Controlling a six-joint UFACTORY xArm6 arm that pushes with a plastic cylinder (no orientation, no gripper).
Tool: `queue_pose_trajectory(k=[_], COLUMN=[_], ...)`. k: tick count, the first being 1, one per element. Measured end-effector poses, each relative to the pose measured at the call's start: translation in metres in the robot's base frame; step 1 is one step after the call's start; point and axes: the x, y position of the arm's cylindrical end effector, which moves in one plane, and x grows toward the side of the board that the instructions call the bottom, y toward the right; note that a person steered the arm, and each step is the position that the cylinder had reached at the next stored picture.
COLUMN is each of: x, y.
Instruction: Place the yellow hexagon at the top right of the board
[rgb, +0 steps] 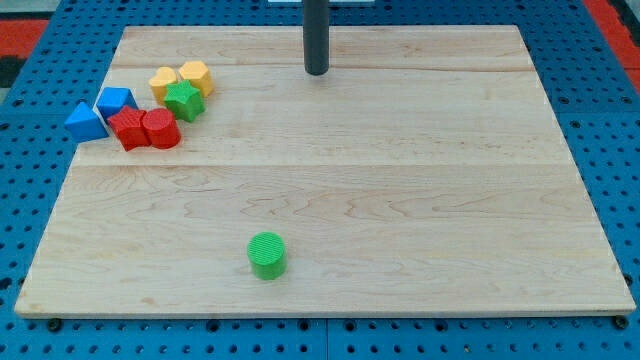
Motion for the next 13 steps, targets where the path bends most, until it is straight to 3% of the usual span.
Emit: queue_pose_trajectory(k=[1, 2, 3, 4, 5, 6, 7, 10, 13], x=[0.01, 0.058, 0.131, 0.193, 0.202, 0.201, 0.149, 0.101, 0.058], y=[-0.006, -0.009, -0.056, -0.169, -0.296, -0.3, -0.301, -0.301, -0.219])
